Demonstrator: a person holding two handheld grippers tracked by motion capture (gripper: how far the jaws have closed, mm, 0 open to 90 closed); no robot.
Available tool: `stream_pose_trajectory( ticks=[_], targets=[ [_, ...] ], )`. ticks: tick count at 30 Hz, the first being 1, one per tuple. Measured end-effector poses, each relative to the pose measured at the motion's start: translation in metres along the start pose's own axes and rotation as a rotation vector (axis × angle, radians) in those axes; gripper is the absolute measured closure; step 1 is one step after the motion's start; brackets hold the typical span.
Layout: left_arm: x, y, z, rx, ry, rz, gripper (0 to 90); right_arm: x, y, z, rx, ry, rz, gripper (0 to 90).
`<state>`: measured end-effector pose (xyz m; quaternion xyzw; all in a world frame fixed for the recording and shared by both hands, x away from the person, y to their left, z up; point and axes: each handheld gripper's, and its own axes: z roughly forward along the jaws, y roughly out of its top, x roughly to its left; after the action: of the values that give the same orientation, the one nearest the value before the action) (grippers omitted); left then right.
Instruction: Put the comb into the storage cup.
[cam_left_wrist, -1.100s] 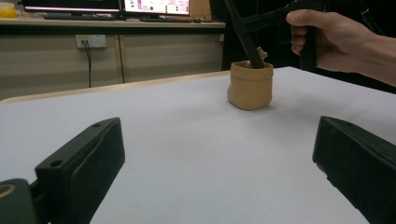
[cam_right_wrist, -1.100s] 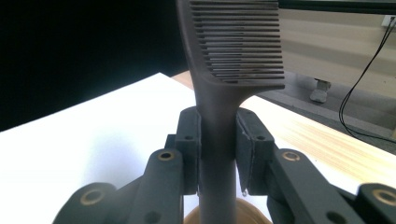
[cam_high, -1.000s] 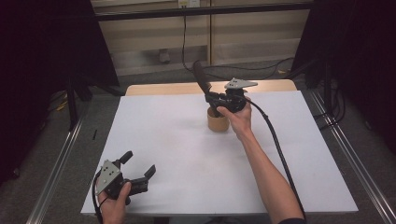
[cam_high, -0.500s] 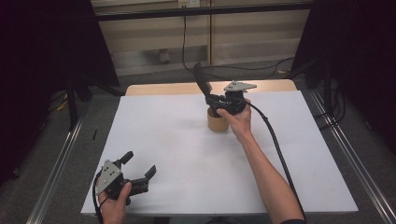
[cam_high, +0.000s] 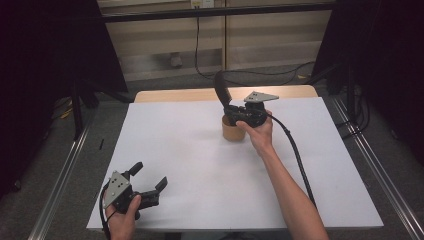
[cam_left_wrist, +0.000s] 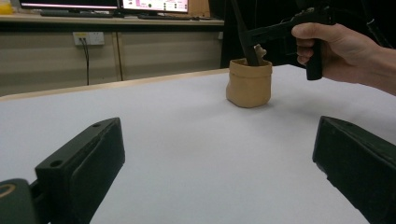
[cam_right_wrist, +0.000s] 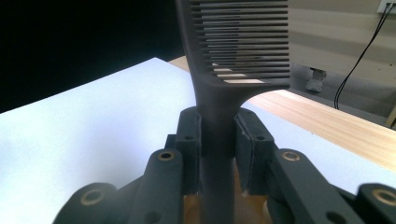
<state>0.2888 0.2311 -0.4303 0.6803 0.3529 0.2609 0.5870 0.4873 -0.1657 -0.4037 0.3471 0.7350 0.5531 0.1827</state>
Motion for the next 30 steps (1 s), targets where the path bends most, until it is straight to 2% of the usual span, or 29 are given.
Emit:
stream_pose_trajectory(
  ticks=[10, 15, 21, 30],
  targets=[
    [0.000, 0.001, 0.000, 0.001, -0.001, 0.004, 2.5, 0.003, -0.001, -0.003, 0.012, -0.015, -0.020, 72.9],
    [-0.001, 0.001, 0.000, -0.002, -0.002, -0.001, 2.5, 0.005, -0.005, -0.003, 0.042, -0.022, -0.033, 72.9],
    [0.000, 0.000, 0.000, 0.000, -0.002, 0.002, 2.5, 0.008, -0.008, -0.001, 0.050, -0.029, -0.044, 72.9],
    [0.000, 0.000, 0.000, 0.005, -0.003, 0.006, 2.5, 0.008, -0.014, 0.000, 0.060, -0.035, -0.033, 72.9]
  ],
)
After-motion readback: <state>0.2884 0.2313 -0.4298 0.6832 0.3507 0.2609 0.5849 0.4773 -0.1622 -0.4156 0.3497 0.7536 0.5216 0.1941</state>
